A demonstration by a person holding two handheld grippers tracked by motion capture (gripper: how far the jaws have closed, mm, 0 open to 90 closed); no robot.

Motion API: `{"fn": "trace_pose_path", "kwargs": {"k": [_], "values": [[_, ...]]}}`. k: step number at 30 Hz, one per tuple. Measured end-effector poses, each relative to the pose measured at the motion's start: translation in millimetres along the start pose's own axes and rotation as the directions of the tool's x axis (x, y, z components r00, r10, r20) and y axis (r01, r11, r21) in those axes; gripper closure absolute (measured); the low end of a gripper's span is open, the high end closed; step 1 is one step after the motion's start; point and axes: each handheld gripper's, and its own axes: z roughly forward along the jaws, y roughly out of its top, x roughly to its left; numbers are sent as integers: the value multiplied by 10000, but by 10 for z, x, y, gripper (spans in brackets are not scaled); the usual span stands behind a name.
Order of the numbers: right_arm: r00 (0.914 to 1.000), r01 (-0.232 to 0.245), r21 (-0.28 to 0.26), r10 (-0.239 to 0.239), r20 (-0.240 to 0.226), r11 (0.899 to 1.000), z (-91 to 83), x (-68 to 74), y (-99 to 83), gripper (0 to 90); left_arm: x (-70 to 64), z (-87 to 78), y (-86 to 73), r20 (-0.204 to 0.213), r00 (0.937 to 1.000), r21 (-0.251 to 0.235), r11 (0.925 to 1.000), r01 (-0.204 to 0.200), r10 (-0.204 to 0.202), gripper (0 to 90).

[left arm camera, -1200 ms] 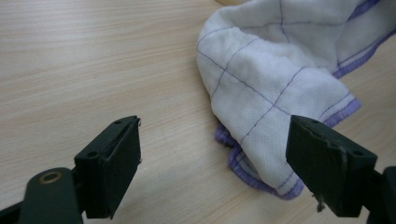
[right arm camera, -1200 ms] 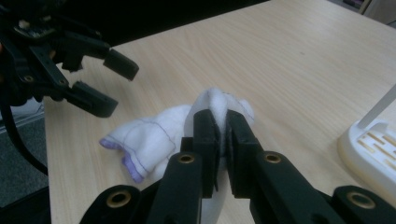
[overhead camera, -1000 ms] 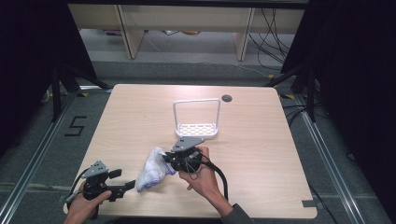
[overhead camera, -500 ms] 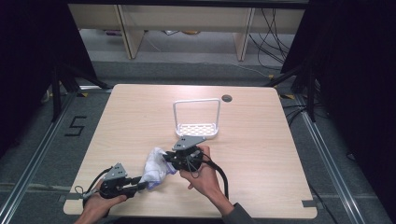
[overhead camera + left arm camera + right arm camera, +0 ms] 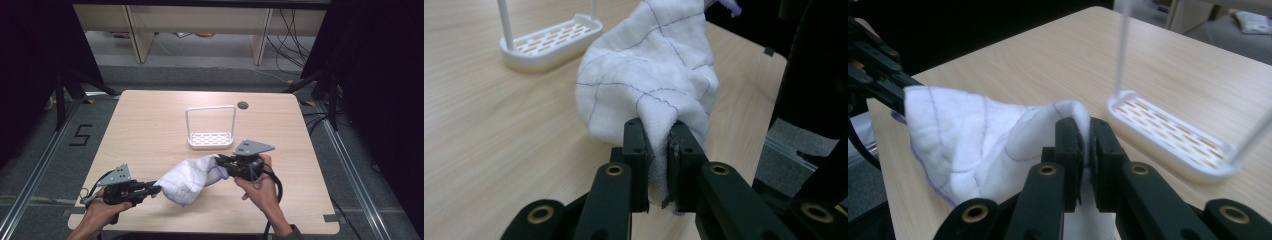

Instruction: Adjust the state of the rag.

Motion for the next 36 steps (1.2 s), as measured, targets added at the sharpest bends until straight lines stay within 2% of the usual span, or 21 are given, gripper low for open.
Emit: {"fn": "trace_pose_path", "kwargs": {"k": [2, 3, 5, 6, 7, 8, 9, 10, 14, 16, 17, 18, 19, 22, 23, 25, 27, 28, 29, 32, 36], "values": [[9997, -154, -27, 154, 203, 9999, -116, -85, -64, 845, -8, 56, 62, 126, 9998, 127, 9998, -123, 121, 801], [9981, -188, 246, 173, 589, 9995, -175, -172, -142, 845, 26, 176, 77, 29, 9998, 438, 9989, -191, 190, 799], [9970, -83, 371, 54, 775, 9993, -163, -228, -192, 845, 78, 257, 71, 37, 9997, 593, 9979, -242, 240, 799], [9955, -463, 625, 409, 855, 9970, -99, -335, -300, 844, 212, 433, 36, -482, 9988, 801, 9968, -76, 115, 799], [9950, -466, 759, 396, 912, 9960, -42, -390, -352, 844, 212, 433, 36, -482, 9988, 801, 9968, -76, 115, 799], [9950, -466, 759, 396, 912, 9960, -42, -390, -352, 844, 279, 524, 11, -833, 9964, 924, 9957, -51, 128, 799], [9925, -673, 1232, 537, 1103, 9901, 95, -470, -444, 843, 389, 689, -30, -1063, 9935, 1303, 9911, -259, 399, 797], [9925, -673, 1232, 537, 1103, 9901, 95, -470, -444, 843, 389, 689, -30, -1063, 9935, 1303, 9911, -259, 399, 793], [9852, -625, 2259, 239, 1700, 9721, 411, -612, -540, 819, 530, 897, -86, -1503, 9880, 1610, 9869, -106, 351, 746], [9820, -627, 2493, 152, 1883, 9664, 493, -657, -538, 732, 580, 895, -90, -1683, 9842, 1910, 9813, -220, 549, 655], [9789, -701, 2371, 211, 2030, 9690, 523, -678, -538, 658, 581, 879, -92, -1865, 9813, 1837, 9829, -135, 483, 620], [9789, -701, 2371, 211, 2030, 9690, 523, -678, -538, 658, 581, 879, -92, -1865, 9813, 1837, 9829, -135, 483, 575], [9714, -876, 2359, 306, 2353, 9678, 491, -665, -511, 593, 590, 824, -91, -2027, 9791, 1690, 9854, 187, 162, 514], [9746, -458, 1853, 32, 2239, 9816, 347, -570, -452, 513, 613, 673, -88, -2129, 9770, 1528, 9874, 422, -88, 403], [9783, -417, 1797, 36, 2072, 9828, 291, -510, -431, 499, 604, 639, -88, -2171, 9757, 1238, 9906, 578, -298, 395], [9827, -154, 1705, -166, 1843, 9852, 247, -457, -417, 497, 598, 596, -80, -2201, 9751, 1203, 9912, 553, -277, 386], [9903, 165, 1586, -381, 1340, 9872, 178, -274, -403, 494, 549, 540, -68, -2142, 9762, 1090, 9924, 574, -329, 383], [9903, 165, 1586, -381, 1340, 9872, 178, -274, -403, 494, 521, 521, -62, -2021, 9791, 1155, 9923, 449, -207, 383], [9950, 142, 1662, -303, 948, 9860, 182, -164, -416, 493, 475, 514, -60, -2020, 9792, 1158, 9924, 405, -164, 381], [9973, 147, 1911, -282, 684, 9815, 207, -100, -429, 493, 311, 522, -45, -1737, 9847, 1276, 9918, 65, 159, 386], [9952, 102, 2043, -299, 937, 9789, 226, -168, -471, 493, 52, 593, 7, -1102, 9925, 1223, 9917, -391, 527, 400]]}}
